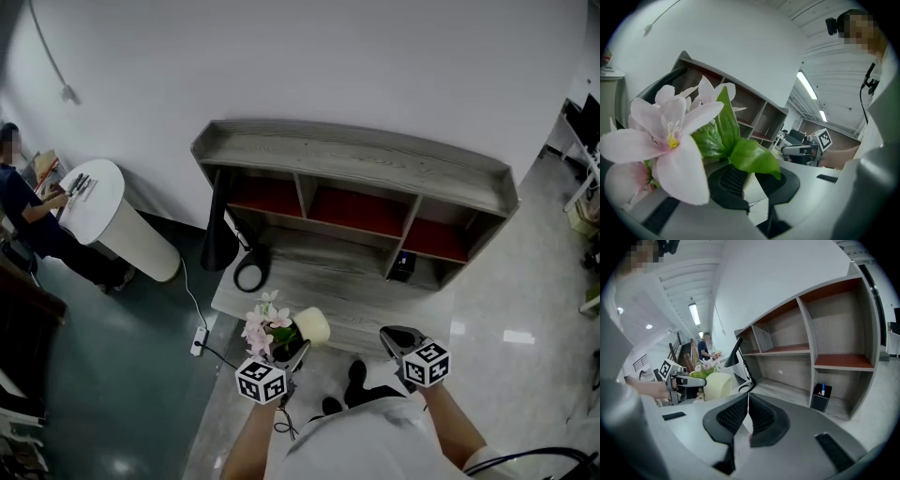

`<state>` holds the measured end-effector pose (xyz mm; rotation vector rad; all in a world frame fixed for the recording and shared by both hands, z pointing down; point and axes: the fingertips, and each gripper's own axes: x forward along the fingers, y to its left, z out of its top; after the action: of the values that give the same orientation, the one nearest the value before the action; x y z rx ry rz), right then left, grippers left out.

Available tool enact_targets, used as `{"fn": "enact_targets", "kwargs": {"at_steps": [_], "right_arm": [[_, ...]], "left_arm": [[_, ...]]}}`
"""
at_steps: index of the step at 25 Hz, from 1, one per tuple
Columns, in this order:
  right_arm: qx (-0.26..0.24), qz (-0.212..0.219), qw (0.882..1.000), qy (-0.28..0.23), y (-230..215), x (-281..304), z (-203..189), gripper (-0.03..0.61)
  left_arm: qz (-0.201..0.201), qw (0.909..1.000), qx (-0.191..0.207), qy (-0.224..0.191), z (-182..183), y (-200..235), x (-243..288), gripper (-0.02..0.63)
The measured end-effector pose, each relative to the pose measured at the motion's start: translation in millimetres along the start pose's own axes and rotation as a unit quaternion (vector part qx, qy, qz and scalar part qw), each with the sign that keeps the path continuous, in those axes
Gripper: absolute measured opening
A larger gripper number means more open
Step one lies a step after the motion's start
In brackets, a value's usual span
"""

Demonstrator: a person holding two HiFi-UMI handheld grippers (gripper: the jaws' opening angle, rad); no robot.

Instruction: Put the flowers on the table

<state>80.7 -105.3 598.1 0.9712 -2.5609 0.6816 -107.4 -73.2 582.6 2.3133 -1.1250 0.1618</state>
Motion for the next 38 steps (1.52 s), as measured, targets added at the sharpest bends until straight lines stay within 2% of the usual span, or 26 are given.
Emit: {"fn": "enact_targets", "kwargs": {"at_steps": [10, 19, 25, 30, 38], "right_arm": [[0.006, 0.043, 0.999, 0.016, -46.4, 52.8, 28.1, 0.02], [0.004, 0.075, 0.996, 0.047, -71.7, 80.4, 25.9, 0.02], [0.013, 0.071, 0.996, 0.055, -76.6, 97.7, 27.5, 0.02], [0.022, 0.052, 0.997, 0.055, -76.5, 117.3, 31.0, 0.02], [0.048, 0.018, 0.997, 0.058, -72.9, 148.9, 38.5, 0.02]], "left_arm": [[0.049, 0.998, 0.024, 0.03, 18.2, 40.8, 49.2, 0.061], [0.084, 0.993, 0.038, 0.074, 14.4, 71.4, 84.2, 0.061], [0.078, 0.9877, 0.065, 0.118, 9.2, 97.1, 100.9, 0.061], [0.064, 0.9829, 0.086, 0.149, 7.4, 125.3, 112.9, 0.061], [0.036, 0.9692, 0.129, 0.207, 1.7, 177.0, 133.6, 0.061]]}}
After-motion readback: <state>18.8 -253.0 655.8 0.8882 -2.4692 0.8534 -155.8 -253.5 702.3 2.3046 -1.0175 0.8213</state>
